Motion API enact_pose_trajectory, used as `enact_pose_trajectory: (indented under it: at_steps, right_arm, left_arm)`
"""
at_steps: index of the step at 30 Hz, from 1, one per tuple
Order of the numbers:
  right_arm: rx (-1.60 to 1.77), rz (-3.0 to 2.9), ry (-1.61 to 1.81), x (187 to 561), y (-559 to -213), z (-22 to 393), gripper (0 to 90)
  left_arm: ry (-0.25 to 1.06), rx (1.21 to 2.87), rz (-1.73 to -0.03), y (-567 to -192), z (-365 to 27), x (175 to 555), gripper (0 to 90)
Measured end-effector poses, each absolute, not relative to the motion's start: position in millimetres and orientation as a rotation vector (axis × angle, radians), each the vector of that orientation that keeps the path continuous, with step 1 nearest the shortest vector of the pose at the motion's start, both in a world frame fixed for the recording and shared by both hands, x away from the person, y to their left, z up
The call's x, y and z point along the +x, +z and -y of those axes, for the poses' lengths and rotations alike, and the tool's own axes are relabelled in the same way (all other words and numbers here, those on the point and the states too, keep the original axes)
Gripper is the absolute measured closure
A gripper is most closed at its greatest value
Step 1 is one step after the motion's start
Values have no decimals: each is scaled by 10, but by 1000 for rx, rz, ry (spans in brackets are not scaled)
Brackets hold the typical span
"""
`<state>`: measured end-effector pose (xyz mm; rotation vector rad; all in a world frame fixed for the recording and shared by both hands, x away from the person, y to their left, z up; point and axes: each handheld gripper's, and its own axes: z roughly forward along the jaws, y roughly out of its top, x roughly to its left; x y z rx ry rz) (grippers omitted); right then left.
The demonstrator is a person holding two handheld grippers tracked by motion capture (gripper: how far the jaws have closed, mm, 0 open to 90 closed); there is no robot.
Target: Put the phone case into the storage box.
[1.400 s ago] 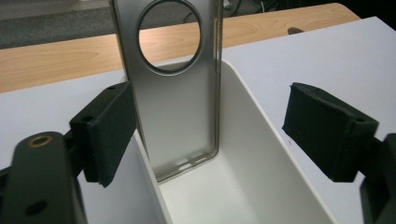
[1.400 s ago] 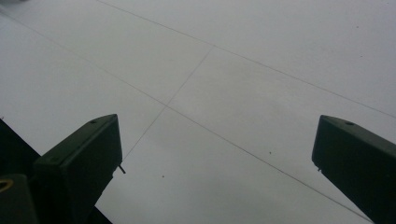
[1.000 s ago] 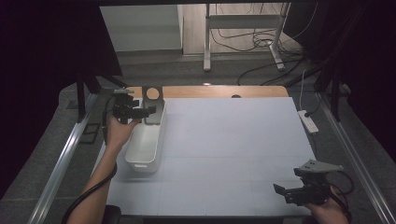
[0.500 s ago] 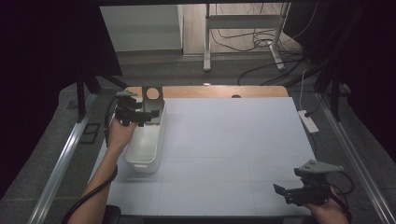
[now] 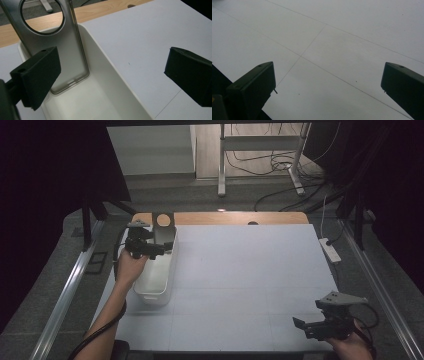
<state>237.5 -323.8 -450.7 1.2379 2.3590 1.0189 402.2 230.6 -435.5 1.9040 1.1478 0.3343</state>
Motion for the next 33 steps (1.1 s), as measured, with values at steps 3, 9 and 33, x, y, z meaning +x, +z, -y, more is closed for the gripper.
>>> enact_pose_trajectory:
  at_steps: [3, 9, 33]
  right_arm:
    - [1239, -2359, 1019, 2376, -4507, 3238, 1]
    - [1238, -2360, 1020, 2379, -4510, 3239, 1]
    - [1240, -2359, 1014, 2376, -4509, 3236, 0]
  left_arm:
    - [343, 1901, -1142, -4371, -2287, 3998, 6]
    - [352, 1920, -1132, -4407, -2246, 3956, 0]
    - [374, 1959, -1106, -4428, -2156, 3738, 0]
